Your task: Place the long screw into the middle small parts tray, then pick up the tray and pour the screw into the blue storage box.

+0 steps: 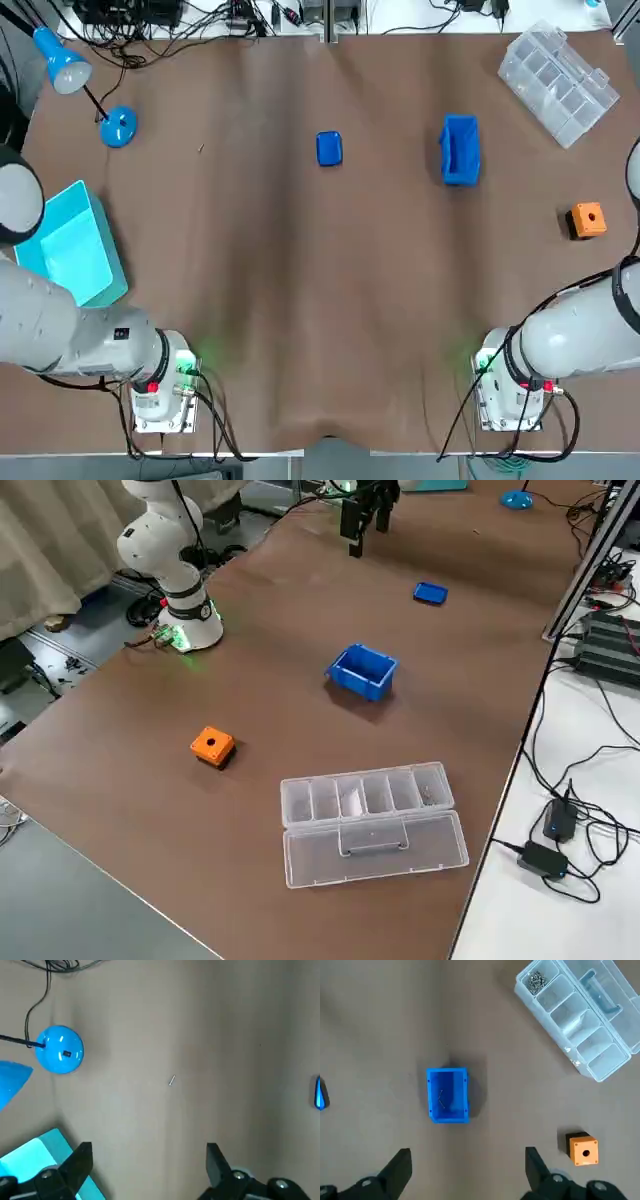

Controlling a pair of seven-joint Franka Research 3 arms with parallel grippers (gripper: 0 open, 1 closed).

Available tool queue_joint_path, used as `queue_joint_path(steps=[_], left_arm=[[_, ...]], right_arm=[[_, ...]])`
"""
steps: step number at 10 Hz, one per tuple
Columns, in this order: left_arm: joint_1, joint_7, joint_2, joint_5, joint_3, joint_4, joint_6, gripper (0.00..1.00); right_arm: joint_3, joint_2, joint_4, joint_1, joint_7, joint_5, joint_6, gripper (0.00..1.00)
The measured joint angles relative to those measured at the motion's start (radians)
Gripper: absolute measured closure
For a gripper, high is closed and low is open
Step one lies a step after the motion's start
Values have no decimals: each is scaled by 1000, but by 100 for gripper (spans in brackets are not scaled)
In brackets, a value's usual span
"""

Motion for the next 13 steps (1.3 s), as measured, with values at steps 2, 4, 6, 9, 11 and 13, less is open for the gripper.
queue_joint_path(steps=[2, 4, 6, 9, 11, 13], left_arm=[[-1, 38, 46, 0, -2, -2, 31, 0], [-13, 54, 127, 0, -13, -4, 102, 0], [-39, 55, 218, 4, -25, -6, 164, 0], [-82, 56, 369, 8, -28, -7, 287, 0], [-102, 56, 460, 19, -29, -9, 373, 0], [-104, 56, 534, 66, -29, -38, 476, 0]], right_arm=[[0, 0, 0, 1, 0, 0, 0, 0], [0, 0, 1, 1, 0, 0, 0, 0], [2, 1, 1, 3, -3, 0, 0, 0], [5, 11, -3, 42, -8, 1, 13, 0], [6, 25, -5, 68, -8, 1, 40, 0], [6, 33, -5, 73, -8, 0, 43, 0]])
